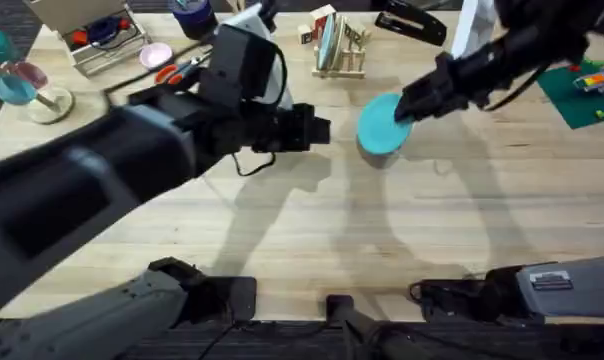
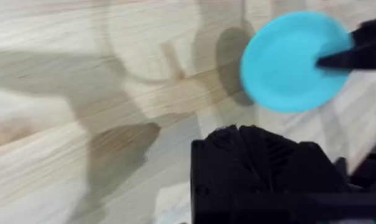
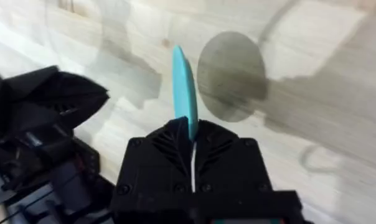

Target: Pick up the plates from the table one by one and place each into a slot on the dish rack.

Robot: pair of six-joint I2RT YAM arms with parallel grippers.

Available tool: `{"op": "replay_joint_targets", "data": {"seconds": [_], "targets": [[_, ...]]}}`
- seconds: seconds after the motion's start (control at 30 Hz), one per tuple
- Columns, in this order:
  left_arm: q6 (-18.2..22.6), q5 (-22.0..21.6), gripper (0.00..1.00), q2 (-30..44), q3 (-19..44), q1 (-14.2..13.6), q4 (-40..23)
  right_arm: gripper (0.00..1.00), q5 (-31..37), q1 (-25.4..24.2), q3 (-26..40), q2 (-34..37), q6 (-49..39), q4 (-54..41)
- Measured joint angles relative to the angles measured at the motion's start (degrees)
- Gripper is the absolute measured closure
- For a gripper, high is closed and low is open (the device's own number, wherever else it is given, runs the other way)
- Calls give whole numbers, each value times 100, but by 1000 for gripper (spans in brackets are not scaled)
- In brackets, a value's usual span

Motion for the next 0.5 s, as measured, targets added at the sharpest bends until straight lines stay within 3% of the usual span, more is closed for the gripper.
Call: {"op": "replay_joint_targets", "data": {"seconds": [0.27,0.5], "targets": [[531,-1149,961,-998,91,0,-1359,970,870,359,1026,1,25,-323],[1304,-2051,962,-1135,927,0,-2645,971,1885,961,1605,0,282,-401]]}}
